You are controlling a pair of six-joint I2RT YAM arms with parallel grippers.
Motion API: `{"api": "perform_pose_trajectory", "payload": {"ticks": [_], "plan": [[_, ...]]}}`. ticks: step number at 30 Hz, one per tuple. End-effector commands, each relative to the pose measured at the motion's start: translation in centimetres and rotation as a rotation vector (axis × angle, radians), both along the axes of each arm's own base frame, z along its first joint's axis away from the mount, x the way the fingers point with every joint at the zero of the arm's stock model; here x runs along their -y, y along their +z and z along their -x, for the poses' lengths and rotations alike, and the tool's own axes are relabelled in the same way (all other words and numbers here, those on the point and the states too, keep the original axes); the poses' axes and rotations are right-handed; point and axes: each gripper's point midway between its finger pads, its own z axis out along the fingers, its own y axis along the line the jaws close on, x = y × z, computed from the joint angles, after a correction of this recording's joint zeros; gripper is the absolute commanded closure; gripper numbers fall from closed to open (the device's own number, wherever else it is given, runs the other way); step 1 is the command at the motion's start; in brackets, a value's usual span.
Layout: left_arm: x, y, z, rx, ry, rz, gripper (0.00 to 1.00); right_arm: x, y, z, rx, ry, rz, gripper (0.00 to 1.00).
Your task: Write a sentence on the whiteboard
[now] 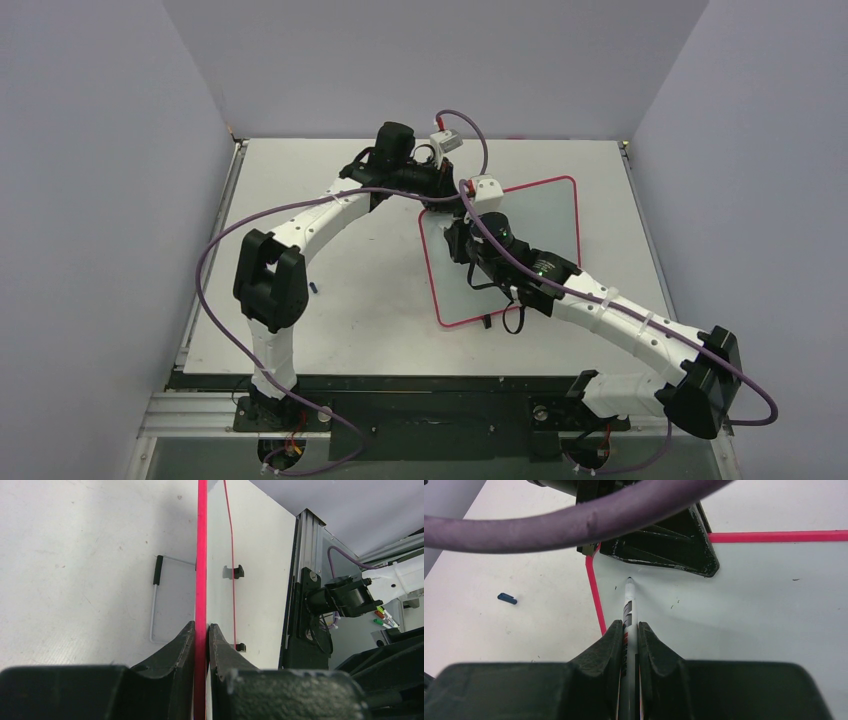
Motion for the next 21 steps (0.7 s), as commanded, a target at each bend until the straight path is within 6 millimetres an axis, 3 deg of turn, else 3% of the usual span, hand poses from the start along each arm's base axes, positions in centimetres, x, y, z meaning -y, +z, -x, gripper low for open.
{"api": "perform_pose_trajectory", "payload": {"ticks": [1,15,21], "plan": [[0.6,1.7,1.7,0.079,-0.048,0.015,1.00,-0.2,1.3,-0.5,0.032,-0.029,-0.033,1.00],[0.8,1.6,1.8,0.085,-0.051,0.010,1.00,1.4,-0.9,0.7,-0.003,-0.049,-0.013,1.00],[0.9,1.5,2.0,0.084,-0.055,0.008,1.00,2.2,-0.8,0.6,0.002,-0.084,-0.005,1.00]]}}
